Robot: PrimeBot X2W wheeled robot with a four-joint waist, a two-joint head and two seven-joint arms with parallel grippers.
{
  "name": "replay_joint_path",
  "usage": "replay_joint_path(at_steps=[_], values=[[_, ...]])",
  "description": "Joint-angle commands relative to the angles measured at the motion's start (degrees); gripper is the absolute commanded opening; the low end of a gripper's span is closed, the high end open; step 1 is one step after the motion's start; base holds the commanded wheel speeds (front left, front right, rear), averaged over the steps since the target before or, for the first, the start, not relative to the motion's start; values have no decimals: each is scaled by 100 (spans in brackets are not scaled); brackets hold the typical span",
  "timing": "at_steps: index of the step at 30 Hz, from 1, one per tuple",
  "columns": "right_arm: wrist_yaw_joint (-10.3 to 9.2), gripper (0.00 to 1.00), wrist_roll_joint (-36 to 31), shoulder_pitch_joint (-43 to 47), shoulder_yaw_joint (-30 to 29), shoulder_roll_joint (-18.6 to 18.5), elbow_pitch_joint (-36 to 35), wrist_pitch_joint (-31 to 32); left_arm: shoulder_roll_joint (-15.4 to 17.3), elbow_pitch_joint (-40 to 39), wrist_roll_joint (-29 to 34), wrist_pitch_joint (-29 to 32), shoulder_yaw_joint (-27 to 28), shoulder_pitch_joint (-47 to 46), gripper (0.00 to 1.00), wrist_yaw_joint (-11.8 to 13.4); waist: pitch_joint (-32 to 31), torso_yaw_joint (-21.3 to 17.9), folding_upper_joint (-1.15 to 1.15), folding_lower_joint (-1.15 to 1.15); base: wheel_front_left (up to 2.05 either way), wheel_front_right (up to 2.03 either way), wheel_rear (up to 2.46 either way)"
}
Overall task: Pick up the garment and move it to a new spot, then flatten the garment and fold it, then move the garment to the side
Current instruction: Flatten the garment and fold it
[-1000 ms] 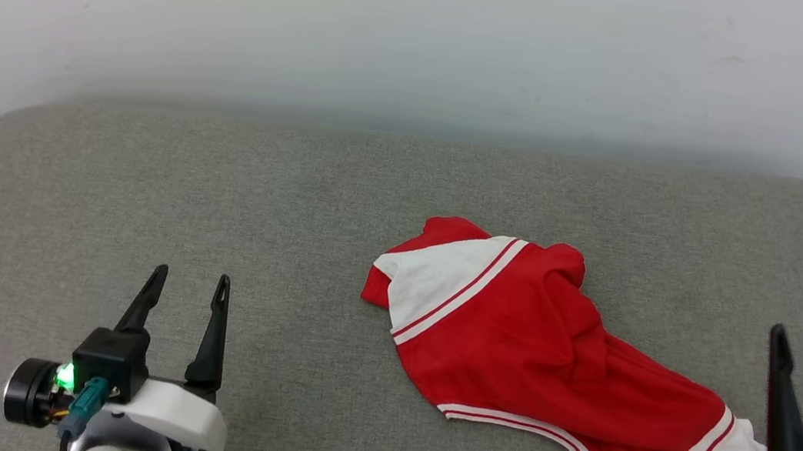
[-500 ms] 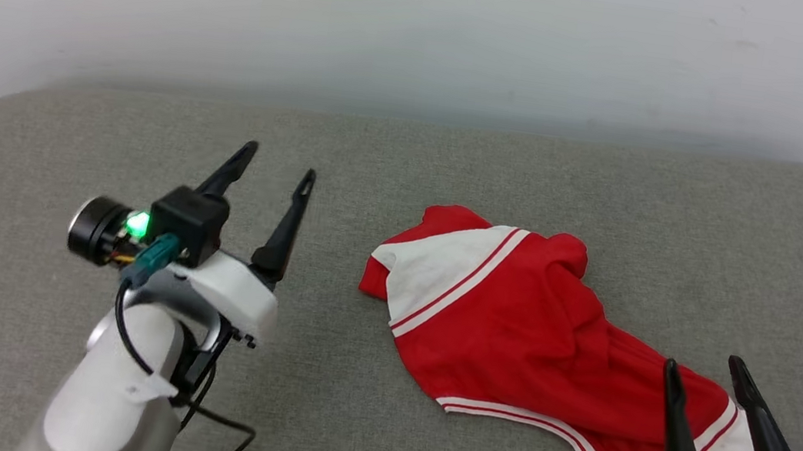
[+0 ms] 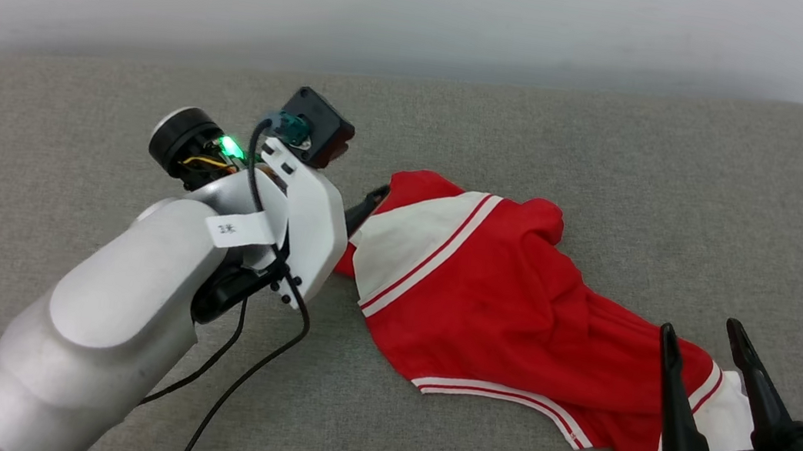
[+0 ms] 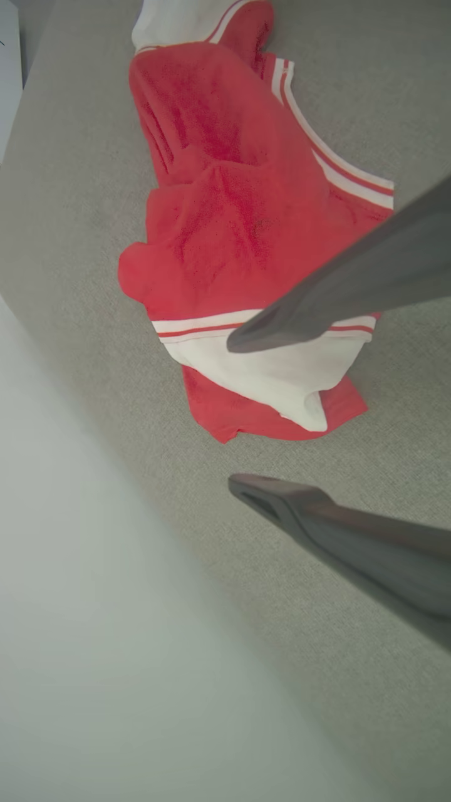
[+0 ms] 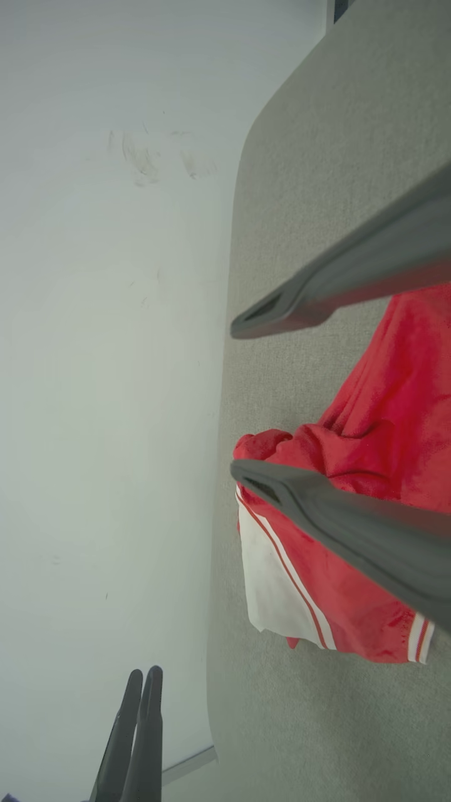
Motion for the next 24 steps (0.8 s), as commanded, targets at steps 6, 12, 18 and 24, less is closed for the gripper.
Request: replay_joint_path(at_steps=[6, 12, 18, 24], values=[[-6, 100, -57, -314, 100, 43, -48, -18, 344, -95, -835, 1157, -1150, -605, 100, -1, 364, -213, 0, -1, 0, 0, 0], [-6, 100, -113, -535, 168, 115, -53, -18, 607, -89, -1347, 1673, -2078, -1006, 100, -2, 698, -408, 0, -1, 0, 0, 0], [-6, 100, -157, -739, 238, 204, -60, -17, 768, 127, -1586, 1780, -2734, -1244, 100, -2, 1068, -589, 0, -1, 0, 0, 0], [-6, 100, -175, -889, 311, 291, -18, -18, 836, 498, -1760, 2009, -3160, -1131, 100, 6, 1283, -710, 0, -1, 0, 0, 0]])
